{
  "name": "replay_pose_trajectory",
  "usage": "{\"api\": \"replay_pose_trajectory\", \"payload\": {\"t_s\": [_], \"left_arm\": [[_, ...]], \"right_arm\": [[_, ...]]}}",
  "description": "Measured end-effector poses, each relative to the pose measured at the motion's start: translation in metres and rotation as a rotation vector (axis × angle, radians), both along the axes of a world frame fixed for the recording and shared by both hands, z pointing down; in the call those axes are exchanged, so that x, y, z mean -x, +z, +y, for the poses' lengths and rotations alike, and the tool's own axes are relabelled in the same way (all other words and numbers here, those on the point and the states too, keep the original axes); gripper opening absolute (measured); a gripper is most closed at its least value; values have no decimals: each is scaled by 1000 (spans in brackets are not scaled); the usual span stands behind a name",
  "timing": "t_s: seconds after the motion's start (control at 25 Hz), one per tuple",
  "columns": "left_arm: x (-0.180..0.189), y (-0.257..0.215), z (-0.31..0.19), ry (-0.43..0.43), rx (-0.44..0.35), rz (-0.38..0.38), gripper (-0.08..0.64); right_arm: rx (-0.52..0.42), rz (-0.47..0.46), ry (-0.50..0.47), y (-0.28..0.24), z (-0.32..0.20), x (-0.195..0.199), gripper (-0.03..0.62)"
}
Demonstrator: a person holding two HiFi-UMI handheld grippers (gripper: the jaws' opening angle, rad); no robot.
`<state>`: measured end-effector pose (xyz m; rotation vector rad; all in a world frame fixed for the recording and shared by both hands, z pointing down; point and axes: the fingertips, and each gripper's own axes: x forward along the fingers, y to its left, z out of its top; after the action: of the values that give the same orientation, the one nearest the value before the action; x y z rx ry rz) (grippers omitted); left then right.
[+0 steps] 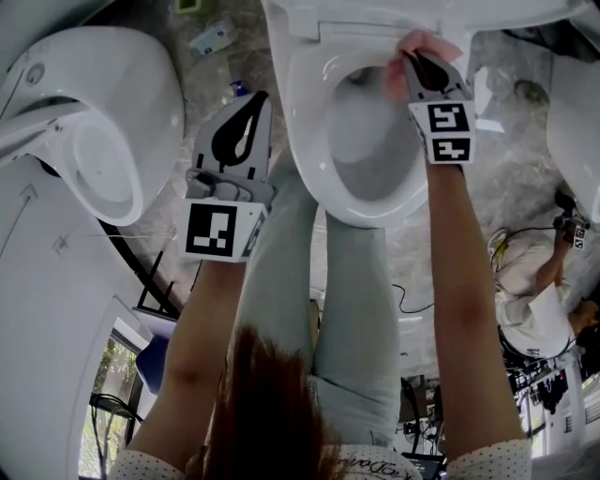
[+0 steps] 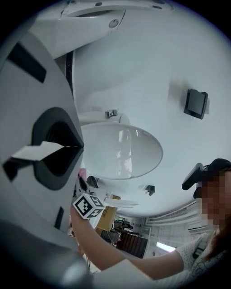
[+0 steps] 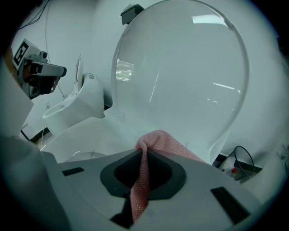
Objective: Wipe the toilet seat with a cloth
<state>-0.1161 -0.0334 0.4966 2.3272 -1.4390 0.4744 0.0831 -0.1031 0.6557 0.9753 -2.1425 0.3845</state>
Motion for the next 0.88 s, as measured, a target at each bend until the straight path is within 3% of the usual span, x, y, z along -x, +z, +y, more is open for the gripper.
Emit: {"api": "replay_pose_trajectory", "payload": {"t_s": [0.2, 0.4, 0.6, 0.88], "left_arm": [[-9, -4, 4, 3, -5, 5, 5], [-16, -15, 7, 12, -8, 6, 5], [-21, -39, 6, 25, -19, 1, 5], [-19, -111, -3, -2, -90, -4, 5]], "right_arm": [[11, 28, 43, 1, 0, -23, 34], [46, 127, 109, -8, 2, -46, 35], [27, 89, 142, -43, 17, -50, 35], [-6, 14, 160, -130, 48, -47, 35]]}}
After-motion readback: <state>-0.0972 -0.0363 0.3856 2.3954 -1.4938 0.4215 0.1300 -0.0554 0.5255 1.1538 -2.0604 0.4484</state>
